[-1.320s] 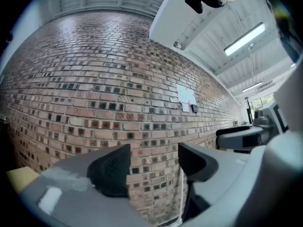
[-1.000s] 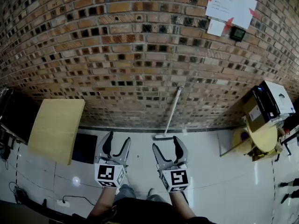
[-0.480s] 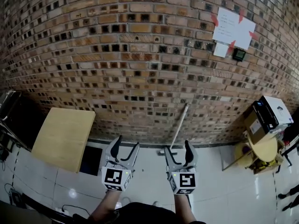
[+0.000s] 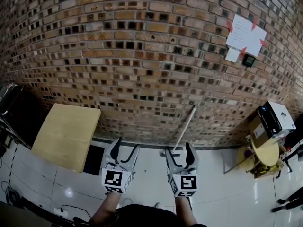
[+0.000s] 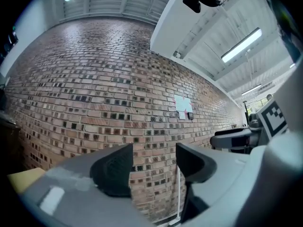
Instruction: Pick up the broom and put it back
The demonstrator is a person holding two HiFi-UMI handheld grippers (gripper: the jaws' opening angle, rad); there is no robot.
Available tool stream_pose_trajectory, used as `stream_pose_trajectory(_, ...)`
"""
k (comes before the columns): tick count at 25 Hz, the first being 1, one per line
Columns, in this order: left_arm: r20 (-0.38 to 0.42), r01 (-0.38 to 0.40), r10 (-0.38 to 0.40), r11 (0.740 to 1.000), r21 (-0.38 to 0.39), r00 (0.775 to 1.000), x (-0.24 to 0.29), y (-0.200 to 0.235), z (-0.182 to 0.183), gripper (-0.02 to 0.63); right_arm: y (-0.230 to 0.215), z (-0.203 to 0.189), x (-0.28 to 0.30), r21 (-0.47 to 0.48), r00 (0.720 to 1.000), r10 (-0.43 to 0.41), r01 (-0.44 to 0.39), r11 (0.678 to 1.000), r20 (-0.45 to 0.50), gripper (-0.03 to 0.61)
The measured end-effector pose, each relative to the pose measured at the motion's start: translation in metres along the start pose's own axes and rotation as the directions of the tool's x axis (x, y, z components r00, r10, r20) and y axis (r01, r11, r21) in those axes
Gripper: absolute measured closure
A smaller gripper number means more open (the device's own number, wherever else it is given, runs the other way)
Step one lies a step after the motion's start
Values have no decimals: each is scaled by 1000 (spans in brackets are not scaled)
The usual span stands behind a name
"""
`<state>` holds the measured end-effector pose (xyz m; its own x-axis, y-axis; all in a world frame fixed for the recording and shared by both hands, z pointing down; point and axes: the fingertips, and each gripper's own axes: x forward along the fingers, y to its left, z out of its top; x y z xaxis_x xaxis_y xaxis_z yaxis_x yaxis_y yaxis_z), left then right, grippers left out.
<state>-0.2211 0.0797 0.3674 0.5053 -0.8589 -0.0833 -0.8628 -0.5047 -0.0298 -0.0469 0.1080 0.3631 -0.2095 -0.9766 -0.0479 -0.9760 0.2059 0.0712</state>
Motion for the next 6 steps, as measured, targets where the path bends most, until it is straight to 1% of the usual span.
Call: stream_pose_trajectory(6,13,3,-3,1000,-7,1000,-3,9,4,331,8,0,-2,-3,1000,-8,8,1000,-9,241)
